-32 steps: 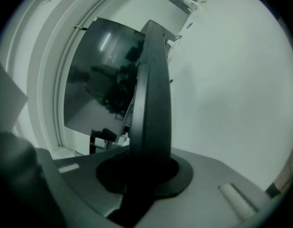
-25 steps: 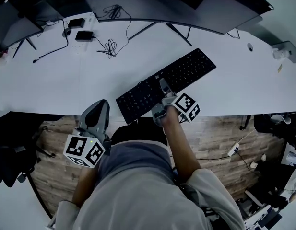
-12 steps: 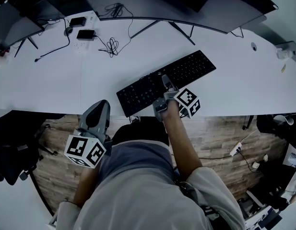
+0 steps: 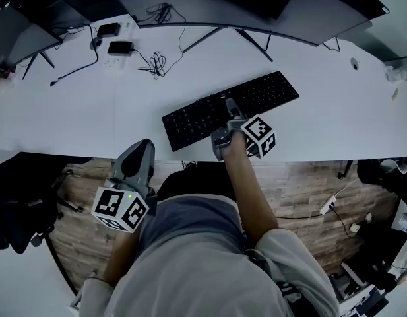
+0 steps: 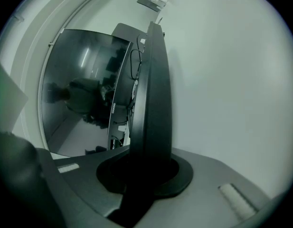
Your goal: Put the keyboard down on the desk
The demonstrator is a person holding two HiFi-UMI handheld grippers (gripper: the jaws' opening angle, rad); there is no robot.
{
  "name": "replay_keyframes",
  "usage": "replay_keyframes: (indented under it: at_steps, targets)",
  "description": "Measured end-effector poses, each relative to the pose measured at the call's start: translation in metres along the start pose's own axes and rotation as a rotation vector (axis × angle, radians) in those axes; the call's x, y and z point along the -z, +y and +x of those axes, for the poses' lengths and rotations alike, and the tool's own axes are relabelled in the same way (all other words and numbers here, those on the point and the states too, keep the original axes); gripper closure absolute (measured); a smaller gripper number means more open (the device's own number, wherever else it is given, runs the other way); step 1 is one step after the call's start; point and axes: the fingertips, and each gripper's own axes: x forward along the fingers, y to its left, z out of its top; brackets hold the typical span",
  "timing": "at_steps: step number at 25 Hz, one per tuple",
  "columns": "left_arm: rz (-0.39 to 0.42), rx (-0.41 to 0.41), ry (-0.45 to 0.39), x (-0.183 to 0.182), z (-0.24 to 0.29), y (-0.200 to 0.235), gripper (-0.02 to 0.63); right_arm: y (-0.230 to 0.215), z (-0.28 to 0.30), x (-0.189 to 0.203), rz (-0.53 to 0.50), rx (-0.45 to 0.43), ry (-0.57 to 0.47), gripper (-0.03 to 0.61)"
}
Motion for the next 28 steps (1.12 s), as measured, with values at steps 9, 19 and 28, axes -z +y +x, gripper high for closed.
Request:
replay_keyframes:
  at_steps: [9, 19, 28]
  targets:
    - [-0.015, -0.014, 0.010, -0.001, 0.002, 0.009, 0.614, -0.001, 0.022, -0.003, 0.039, 0.025, -0.045, 0.505]
    - [-0.031, -0.030, 0.020, -0.001, 0.003, 0.020, 0.614, -0.003, 0.039, -0.007, 0.086, 0.063, -0.091, 0.506]
    - [-0.037, -0.044, 0.017, -0.003, -0.002, 0.027, 0.614, -0.002, 0.050, -0.006, 0.094, 0.084, -0.117, 0.508]
